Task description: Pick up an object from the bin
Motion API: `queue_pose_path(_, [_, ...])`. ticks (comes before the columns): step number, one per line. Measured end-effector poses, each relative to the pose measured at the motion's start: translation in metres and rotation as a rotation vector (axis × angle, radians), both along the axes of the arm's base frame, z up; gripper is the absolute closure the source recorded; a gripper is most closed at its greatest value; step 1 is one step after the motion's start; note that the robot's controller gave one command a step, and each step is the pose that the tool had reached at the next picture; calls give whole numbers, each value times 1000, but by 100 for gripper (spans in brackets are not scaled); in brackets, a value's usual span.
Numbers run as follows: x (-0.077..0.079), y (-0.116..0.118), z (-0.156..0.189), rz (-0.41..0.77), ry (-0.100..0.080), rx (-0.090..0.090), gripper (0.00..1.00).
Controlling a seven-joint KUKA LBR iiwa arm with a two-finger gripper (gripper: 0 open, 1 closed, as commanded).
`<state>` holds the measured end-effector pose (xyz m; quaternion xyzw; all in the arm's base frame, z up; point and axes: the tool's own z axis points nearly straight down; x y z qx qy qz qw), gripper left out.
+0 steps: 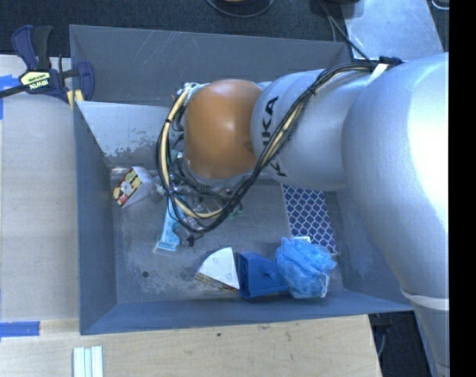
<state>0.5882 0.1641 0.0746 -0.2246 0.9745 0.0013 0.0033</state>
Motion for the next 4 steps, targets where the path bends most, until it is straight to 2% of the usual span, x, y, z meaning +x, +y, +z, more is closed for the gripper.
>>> queue_pose_path(1, [0, -2, 0, -31, -2, 4, 100])
queue_pose_path(3, [-1, -3, 4, -35, 3, 3, 100])
queue_pose_path(4, [-1, -3, 19, -35, 2, 2, 100])
